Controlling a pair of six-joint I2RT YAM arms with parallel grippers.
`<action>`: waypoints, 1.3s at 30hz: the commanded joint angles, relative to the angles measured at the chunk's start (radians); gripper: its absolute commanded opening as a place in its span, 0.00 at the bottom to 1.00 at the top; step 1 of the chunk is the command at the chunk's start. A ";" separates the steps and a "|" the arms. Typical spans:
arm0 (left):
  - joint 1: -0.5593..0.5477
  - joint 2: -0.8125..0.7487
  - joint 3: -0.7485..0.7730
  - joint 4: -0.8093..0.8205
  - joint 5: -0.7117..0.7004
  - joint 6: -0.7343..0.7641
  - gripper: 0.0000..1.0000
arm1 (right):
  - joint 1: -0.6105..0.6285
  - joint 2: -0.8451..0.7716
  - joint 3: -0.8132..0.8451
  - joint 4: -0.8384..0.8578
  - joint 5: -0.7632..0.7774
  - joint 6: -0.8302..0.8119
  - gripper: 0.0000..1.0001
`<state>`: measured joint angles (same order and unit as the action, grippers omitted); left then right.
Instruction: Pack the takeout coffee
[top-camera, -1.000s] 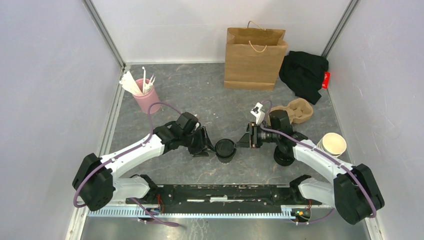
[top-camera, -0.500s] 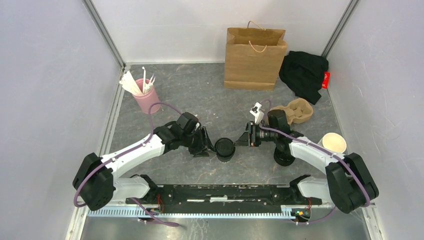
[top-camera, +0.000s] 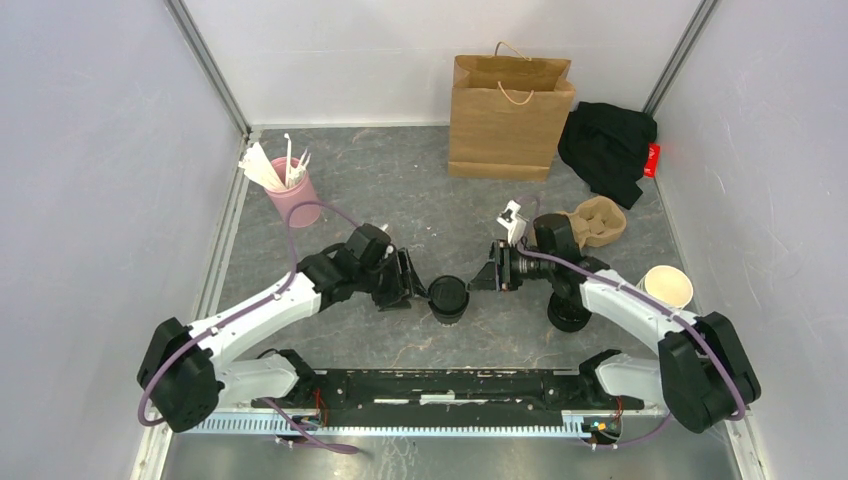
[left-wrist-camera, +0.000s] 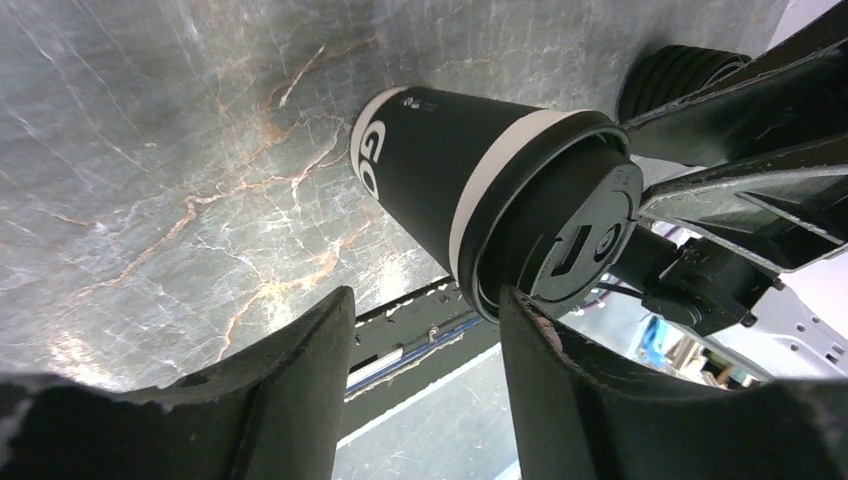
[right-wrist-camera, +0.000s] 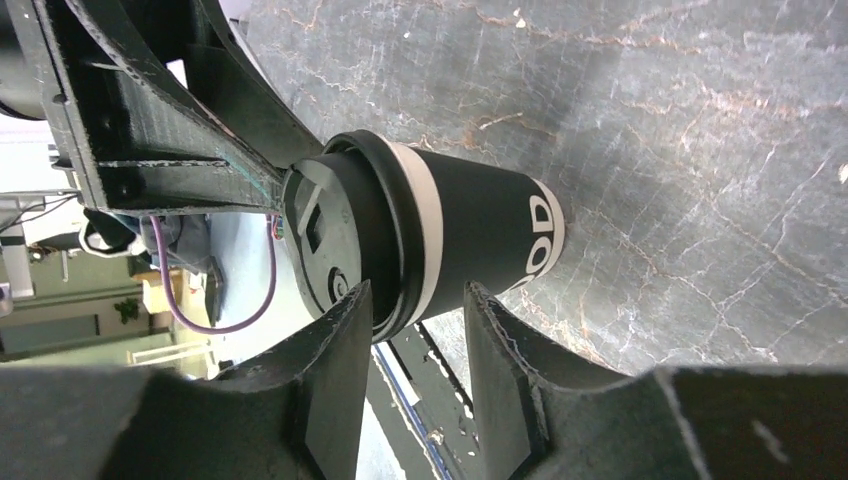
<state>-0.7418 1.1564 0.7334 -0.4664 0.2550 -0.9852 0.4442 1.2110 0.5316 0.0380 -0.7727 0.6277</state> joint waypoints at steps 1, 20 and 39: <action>-0.001 -0.046 0.124 -0.082 -0.065 0.074 0.65 | 0.003 0.011 0.156 -0.183 -0.017 -0.109 0.46; 0.013 0.192 0.320 -0.081 0.021 0.337 0.91 | 0.063 -0.106 -0.001 -0.048 -0.053 0.060 0.76; 0.000 0.120 0.141 0.050 0.066 0.120 0.61 | 0.075 -0.003 0.073 -0.015 0.127 0.074 0.42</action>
<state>-0.7353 1.3254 0.8944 -0.4812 0.2913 -0.7853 0.5213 1.1831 0.5404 0.0216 -0.7048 0.7307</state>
